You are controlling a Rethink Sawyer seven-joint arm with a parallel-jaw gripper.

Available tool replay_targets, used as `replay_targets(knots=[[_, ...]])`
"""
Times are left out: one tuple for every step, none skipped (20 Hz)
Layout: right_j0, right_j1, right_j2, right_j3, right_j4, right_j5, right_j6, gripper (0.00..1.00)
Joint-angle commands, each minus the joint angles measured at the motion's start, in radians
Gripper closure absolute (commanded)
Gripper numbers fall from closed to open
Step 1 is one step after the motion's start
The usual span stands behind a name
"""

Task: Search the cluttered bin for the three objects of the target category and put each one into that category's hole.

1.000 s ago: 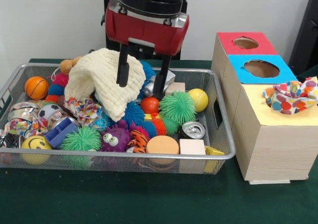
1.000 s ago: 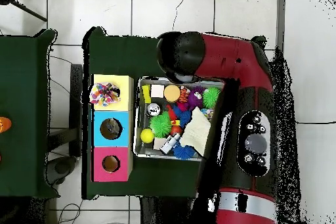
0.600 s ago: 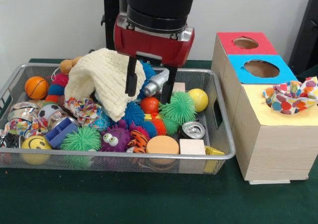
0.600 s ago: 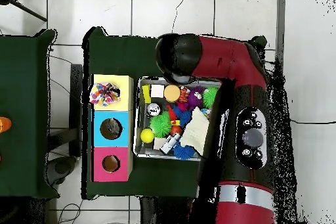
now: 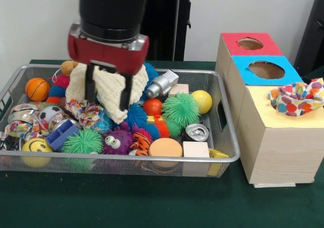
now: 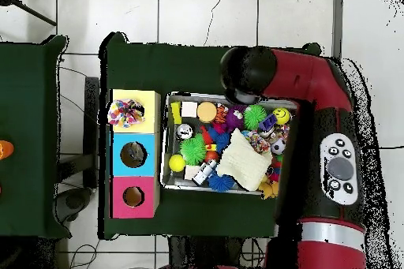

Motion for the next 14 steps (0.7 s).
replay_targets(knots=[[-0.09,0.044,0.142,-0.02,-0.088,0.077,-0.422,0.0],[-0.101,0.048,0.157,-0.028,-0.089,0.091,-0.441,0.0],[-0.109,0.051,0.165,-0.041,-0.093,0.109,-0.451,0.0],[-0.117,0.055,0.173,-0.053,-0.097,0.127,-0.461,0.0],[-0.117,0.053,0.169,-0.054,-0.106,0.146,-0.457,0.0],[-0.116,0.051,0.165,-0.055,-0.116,0.165,-0.454,0.0],[-0.112,0.039,0.16,-0.026,-0.121,0.155,-0.443,0.0],[-0.106,0.025,0.159,0.012,-0.119,0.13,-0.421,0.0],[-0.097,0.009,0.153,0.047,-0.117,0.112,-0.391,0.0],[-0.089,-0.007,0.147,0.082,-0.114,0.094,-0.361,0.0],[-0.083,-0.02,0.143,0.11,-0.109,0.081,-0.333,0.0],[-0.075,-0.035,0.133,0.132,-0.107,0.072,-0.305,0.0],[-0.067,-0.049,0.123,0.153,-0.105,0.064,-0.277,0.0],[-0.061,-0.061,0.117,0.167,-0.106,0.053,-0.264,0.0]])
